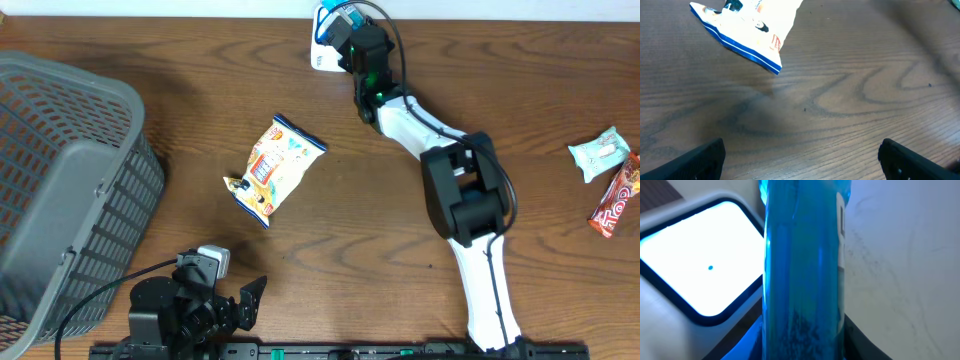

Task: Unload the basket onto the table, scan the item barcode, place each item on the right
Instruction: 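Raise the Listerine bottle up to the white scanner face, then carry the scanned bottle right and set it at the table's right edge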

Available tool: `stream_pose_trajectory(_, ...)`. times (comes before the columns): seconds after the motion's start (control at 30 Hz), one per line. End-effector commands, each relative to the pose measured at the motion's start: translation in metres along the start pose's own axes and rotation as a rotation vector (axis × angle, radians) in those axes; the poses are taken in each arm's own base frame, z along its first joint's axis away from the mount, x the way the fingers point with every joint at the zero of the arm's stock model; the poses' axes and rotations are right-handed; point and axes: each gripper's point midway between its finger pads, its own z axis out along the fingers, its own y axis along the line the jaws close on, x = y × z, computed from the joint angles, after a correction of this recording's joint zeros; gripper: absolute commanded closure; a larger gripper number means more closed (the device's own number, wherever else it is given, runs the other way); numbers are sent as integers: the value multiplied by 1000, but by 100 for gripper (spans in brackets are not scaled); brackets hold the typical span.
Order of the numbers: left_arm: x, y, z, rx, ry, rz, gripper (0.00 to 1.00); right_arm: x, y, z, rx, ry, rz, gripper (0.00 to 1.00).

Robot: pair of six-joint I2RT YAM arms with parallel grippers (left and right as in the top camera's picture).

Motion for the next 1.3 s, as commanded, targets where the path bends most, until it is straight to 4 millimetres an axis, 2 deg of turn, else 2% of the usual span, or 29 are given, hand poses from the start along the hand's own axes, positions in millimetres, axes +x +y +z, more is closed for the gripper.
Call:
stream_pose_trajectory(0.0,-2,0,-2,-6,-9,13,2,-23,-24,2,107,-3,-109,99)
stream_pose_trajectory(0.13,-2,0,-2,-6,-9,13,2,-34,-17,-2,135,-9,-190,99)
stream_pose_trajectory(0.3,-2,0,-2,-6,-9,13,2,-38,-31,-6,199,14,-168,99)
stream_pose_trajectory(0.43,-2,0,-2,-6,-9,13,2,-25,-55,-11,299,122,-147,99)
stream_pose_trajectory(0.57,-2,0,-2,-6,-9,13,2,3,-84,-17,383,270,-141,99)
stream_pose_trajectory(0.8,-2,0,-2,-6,-9,13,2,92,-134,-35,389,597,-150,99)
stream_pose_trajectory(0.93,-2,0,-2,-6,-9,13,2,143,-150,-49,354,730,-66,99)
stream_pose_trajectory(1.1,-2,0,-2,-6,-9,13,2,241,-156,-78,255,977,23,99)
stream_pose_trajectory(1.17,-2,0,-2,-6,-9,13,2,271,-158,-89,220,1042,81,99)
stream_pose_trajectory(1.27,-2,0,-2,-6,-9,13,2,318,-177,-110,258,1143,194,99)
